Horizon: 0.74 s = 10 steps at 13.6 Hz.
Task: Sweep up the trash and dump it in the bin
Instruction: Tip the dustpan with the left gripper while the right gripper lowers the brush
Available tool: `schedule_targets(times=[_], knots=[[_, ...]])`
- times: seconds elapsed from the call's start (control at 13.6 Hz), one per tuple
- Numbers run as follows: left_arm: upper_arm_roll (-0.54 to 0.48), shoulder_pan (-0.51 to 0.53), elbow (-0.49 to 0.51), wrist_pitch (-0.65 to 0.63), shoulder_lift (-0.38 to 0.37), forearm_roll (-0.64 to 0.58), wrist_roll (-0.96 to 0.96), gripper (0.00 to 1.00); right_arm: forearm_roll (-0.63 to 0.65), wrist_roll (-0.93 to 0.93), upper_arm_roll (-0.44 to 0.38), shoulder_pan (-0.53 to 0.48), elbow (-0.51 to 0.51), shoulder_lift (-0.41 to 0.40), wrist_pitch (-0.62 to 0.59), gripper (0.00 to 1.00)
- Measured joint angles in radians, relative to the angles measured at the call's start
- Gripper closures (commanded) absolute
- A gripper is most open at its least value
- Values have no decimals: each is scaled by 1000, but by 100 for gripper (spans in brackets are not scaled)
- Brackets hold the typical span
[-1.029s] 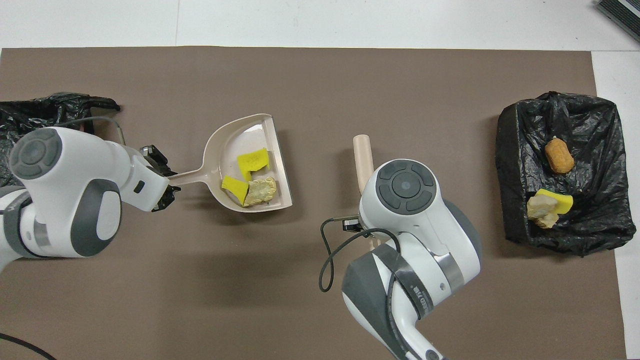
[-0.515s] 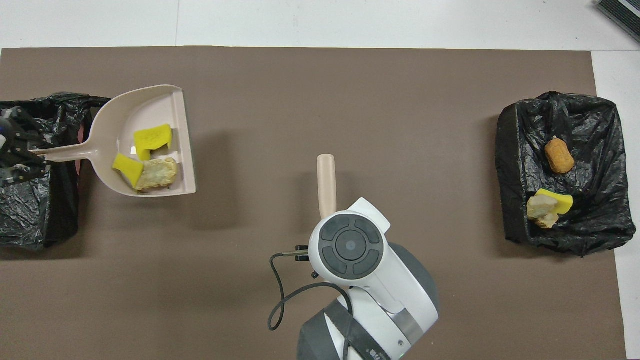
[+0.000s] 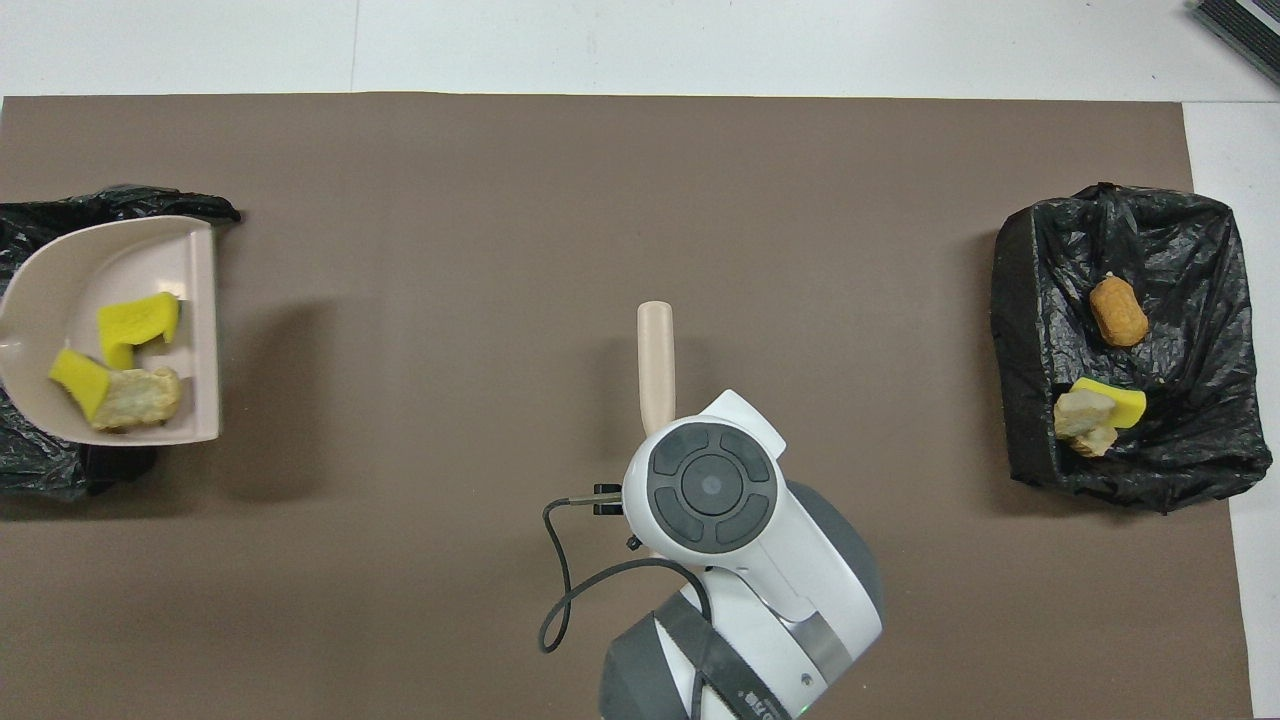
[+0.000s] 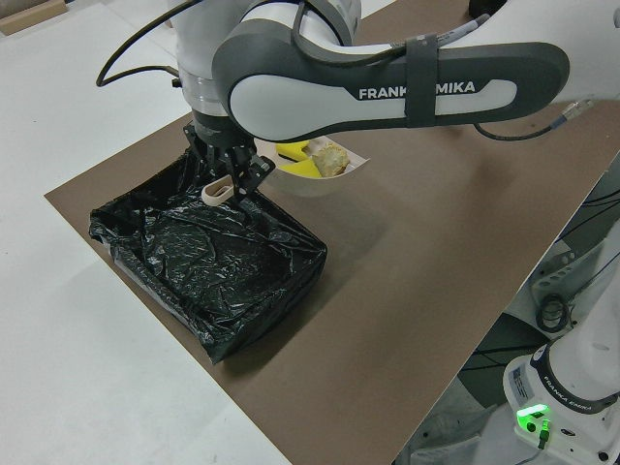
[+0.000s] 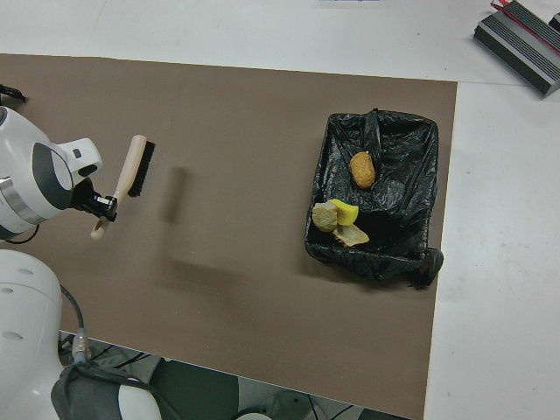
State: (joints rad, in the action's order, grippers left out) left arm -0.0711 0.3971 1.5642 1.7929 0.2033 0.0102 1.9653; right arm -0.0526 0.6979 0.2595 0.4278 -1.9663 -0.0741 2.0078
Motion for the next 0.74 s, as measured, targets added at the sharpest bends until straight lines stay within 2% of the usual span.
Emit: schedule_targets(times=[0.22,0.37,0.74], knots=[[3,26,-121,7,61,-97,9,100,0,0,0,-5,0,0,2,100],[14,25,-165,57,99,-177,-10,100,-1,0,0,-3,0,-1,3,100],[28,-36,-164,114,120,-498,-221,100,-1,28,5,64,14,-58,67,100]])
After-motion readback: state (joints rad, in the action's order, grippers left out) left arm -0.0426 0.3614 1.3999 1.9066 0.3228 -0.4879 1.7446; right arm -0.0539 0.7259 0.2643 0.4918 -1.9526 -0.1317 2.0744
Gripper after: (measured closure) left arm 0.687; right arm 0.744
